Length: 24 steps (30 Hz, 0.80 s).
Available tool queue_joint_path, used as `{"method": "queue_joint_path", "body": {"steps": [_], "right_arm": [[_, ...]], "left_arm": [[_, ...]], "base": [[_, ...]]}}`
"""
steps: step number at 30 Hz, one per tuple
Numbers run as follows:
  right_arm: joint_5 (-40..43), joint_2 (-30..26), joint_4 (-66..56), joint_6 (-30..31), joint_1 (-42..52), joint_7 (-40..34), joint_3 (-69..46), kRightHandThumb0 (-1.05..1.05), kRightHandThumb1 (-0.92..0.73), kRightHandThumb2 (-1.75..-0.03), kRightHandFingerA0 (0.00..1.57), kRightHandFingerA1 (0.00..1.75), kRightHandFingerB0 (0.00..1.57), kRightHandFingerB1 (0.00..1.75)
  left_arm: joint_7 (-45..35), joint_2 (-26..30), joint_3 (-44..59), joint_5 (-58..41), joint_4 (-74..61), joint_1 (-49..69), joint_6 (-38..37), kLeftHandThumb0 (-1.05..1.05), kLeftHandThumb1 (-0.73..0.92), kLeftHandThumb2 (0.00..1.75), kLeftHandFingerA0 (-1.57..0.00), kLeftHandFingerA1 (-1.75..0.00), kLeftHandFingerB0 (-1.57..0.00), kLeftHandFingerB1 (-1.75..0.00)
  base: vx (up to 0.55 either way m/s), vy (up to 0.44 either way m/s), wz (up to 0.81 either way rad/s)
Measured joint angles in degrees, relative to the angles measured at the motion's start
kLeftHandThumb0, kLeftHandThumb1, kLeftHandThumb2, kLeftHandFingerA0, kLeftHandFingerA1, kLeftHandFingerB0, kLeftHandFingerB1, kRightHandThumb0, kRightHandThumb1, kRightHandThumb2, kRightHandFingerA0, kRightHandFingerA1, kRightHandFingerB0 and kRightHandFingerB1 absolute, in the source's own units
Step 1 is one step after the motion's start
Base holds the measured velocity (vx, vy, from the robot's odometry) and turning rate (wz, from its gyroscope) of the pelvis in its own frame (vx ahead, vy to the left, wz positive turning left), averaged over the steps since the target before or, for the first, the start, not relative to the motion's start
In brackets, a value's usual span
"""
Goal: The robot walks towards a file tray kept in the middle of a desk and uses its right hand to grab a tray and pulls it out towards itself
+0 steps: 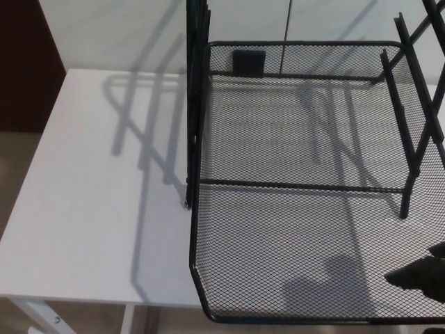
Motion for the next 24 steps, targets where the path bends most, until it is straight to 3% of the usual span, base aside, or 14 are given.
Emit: {"method": "queue_joint_path", "body": {"steps": [1,3,4,11,12,13,14,15,16,17,19,21,22,24], "right_arm": [[0.0,0.0,0.0,0.0,0.0,0.0,0.0,-0.63,-0.62,-0.60,0.54,0.48,0.67,0.42],[3.0,-1.1,0.5,-1.7,0.1,0.9,-2.2,-0.63,-0.62,-0.60,0.54,0.48,0.67,0.42],[3.6,-1.3,0.7,-2.0,0.1,1.1,-2.9,-0.63,-0.62,-0.60,0.54,0.48,0.67,0.42],[10.2,-3.0,1.9,-5.3,0.3,3.6,-7.2,-0.63,-0.62,-0.60,0.54,0.48,0.67,0.42],[10.8,-3.2,2.0,-5.6,0.3,3.8,-7.6,-0.63,-0.62,-0.60,0.54,0.48,0.67,0.42],[11.9,-3.4,2.1,-6.1,0.3,4.3,-8.3,-0.63,-0.62,-0.60,0.54,0.48,0.67,0.42],[12.6,-3.5,2.2,-6.4,0.4,4.6,-8.7,-0.63,-0.62,-0.60,0.54,0.48,0.67,0.42],[13.3,-3.6,2.2,-6.7,0.4,4.9,-9.1,-0.63,-0.62,-0.60,0.54,0.48,0.67,0.42],[14.2,-3.8,2.3,-7.1,0.4,5.3,-9.7,-0.63,-0.62,-0.60,0.54,0.48,0.67,0.42],[14.9,-3.9,2.4,-7.4,0.5,5.6,-10.3,-0.63,-0.62,-0.60,0.54,0.48,0.67,0.42],[16.7,-4.4,2.6,-8.1,0.6,6.4,-11.4,-0.63,-0.62,-0.60,0.54,0.48,0.67,0.42],[18.5,-5.0,3.0,-8.8,0.8,7.3,-12.5,-0.63,-0.62,-0.60,0.54,0.48,0.67,0.42],[19.4,-5.3,3.1,-9.1,0.8,7.8,-13.0,-0.63,-0.62,-0.60,0.54,0.48,0.67,0.42],[21.2,-5.7,3.4,-9.7,1.0,8.6,-14.0,-0.63,-0.62,-0.60,0.54,0.48,0.67,0.42]], "left_arm": [[0.0,0.0,0.0,0.0,0.0,0.0,0.0,-0.44,0.45,0.82,-0.60,-0.59,-0.49,-0.60],[0.0,0.0,0.0,0.0,0.0,-0.4,0.0,-0.44,0.45,0.82,-0.60,-0.59,-0.50,-0.60],[0.0,0.0,0.0,0.0,0.0,-0.5,0.0,-0.37,0.53,0.56,-0.63,-0.44,-0.56,-0.51],[0.0,0.0,0.0,0.0,0.0,-1.5,0.0,-0.39,0.54,0.56,-0.63,-0.43,-0.56,-0.51],[0.0,0.0,0.0,0.0,0.0,-1.6,0.0,-0.45,0.45,0.82,-0.59,-0.59,-0.49,-0.60],[0.0,0.0,0.0,0.0,0.0,-1.7,0.0,-0.45,0.45,0.82,-0.59,-0.59,-0.49,-0.60],[0.0,0.0,0.0,0.0,0.0,-1.7,0.0,-0.37,0.54,0.56,-0.63,-0.44,-0.56,-0.51],[0.0,0.0,0.0,0.0,0.0,-1.7,0.0,-0.37,0.54,0.56,-0.62,-0.44,-0.55,-0.51],[0.0,-0.1,0.0,0.0,0.0,-1.8,0.0,-0.39,0.54,0.56,-0.63,-0.43,-0.56,-0.50],[0.0,-0.1,0.0,0.0,0.0,-1.8,0.0,-0.48,0.47,0.82,-0.60,-0.58,-0.51,-0.59],[0.0,-0.1,0.0,0.0,0.0,-1.9,0.0,-0.47,0.47,0.82,-0.60,-0.58,-0.49,-0.59],[0.0,-0.1,0.0,0.0,0.0,-2.0,0.0,-0.48,0.47,0.82,-0.60,-0.58,-0.50,-0.60],[0.0,-0.1,0.0,0.0,0.0,-2.0,0.0,-0.39,0.54,0.56,-0.63,-0.43,-0.56,-0.50],[0.0,-0.1,0.0,0.0,0.0,-2.2,0.0,-0.36,0.56,0.57,-0.60,-0.42,-0.53,-0.49]], "base": [[0.00,0.000,0.00],[0.00,0.000,0.00],[0.00,0.000,0.00],[0.00,0.000,0.00],[0.00,0.000,0.00],[0.00,0.000,0.00],[0.00,0.000,0.00],[0.00,0.000,0.00],[0.00,0.000,0.00],[0.00,0.000,0.00],[0.00,0.000,0.00],[0.00,0.000,0.00],[0.00,0.000,0.00],[0.00,0.000,0.00]]}}
